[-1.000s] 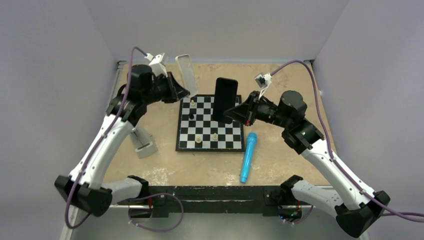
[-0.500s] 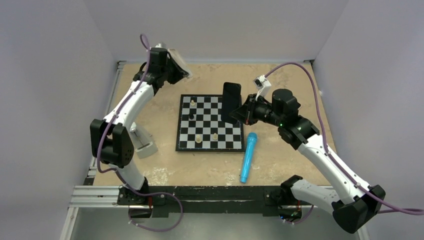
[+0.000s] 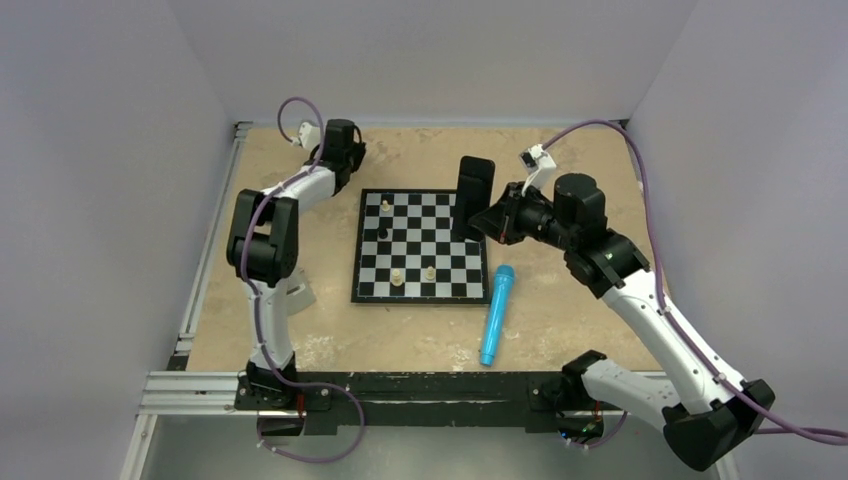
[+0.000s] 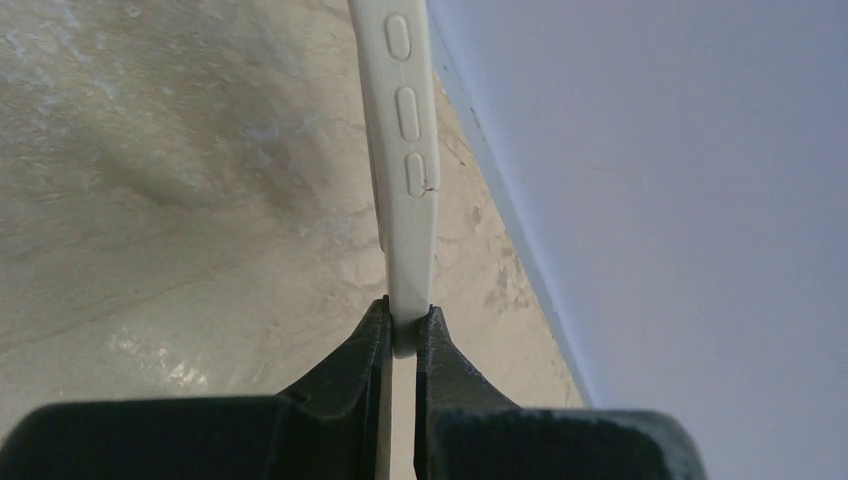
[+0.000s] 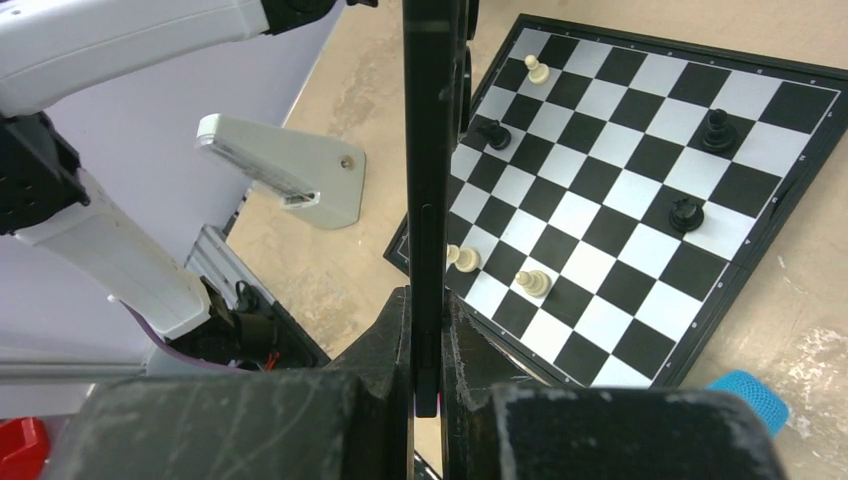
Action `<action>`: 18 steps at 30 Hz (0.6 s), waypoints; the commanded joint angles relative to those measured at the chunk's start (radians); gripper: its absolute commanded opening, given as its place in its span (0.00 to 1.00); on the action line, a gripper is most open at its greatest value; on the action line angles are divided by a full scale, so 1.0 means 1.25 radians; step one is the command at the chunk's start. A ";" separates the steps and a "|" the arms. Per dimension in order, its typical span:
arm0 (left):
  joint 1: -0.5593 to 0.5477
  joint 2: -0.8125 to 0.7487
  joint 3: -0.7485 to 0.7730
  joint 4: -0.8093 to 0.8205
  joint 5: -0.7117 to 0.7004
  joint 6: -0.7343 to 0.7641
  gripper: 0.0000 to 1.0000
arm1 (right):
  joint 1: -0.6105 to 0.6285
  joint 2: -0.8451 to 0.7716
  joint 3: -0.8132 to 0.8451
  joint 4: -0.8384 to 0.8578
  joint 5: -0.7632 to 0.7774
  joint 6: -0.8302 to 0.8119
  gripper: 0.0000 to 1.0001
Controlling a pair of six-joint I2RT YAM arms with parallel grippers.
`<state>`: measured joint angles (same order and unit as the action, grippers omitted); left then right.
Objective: Take the phone out of the phone case
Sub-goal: Place the phone case at the center of the board.
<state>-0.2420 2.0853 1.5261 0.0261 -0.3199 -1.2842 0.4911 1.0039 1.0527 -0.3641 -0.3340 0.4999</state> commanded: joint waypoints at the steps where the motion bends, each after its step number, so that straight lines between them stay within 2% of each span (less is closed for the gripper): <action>1: 0.054 0.045 0.030 0.114 0.018 -0.125 0.00 | -0.011 -0.042 0.045 0.026 0.033 -0.034 0.00; 6: 0.090 0.076 0.024 0.109 0.082 -0.167 0.00 | -0.016 -0.052 0.032 0.036 0.028 -0.024 0.00; 12: 0.116 0.082 0.020 0.106 0.125 -0.166 0.08 | -0.017 -0.050 0.025 0.059 -0.011 -0.011 0.00; 15: 0.136 0.090 0.018 0.106 0.169 -0.164 0.07 | -0.018 -0.059 0.021 0.066 -0.017 -0.002 0.00; 18: 0.154 0.105 0.058 0.042 0.239 -0.132 0.12 | -0.018 -0.078 0.005 0.094 -0.033 0.024 0.00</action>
<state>-0.0845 2.1960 1.5291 0.1020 -0.1341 -1.4738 0.4755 0.9604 1.0523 -0.3782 -0.3344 0.4900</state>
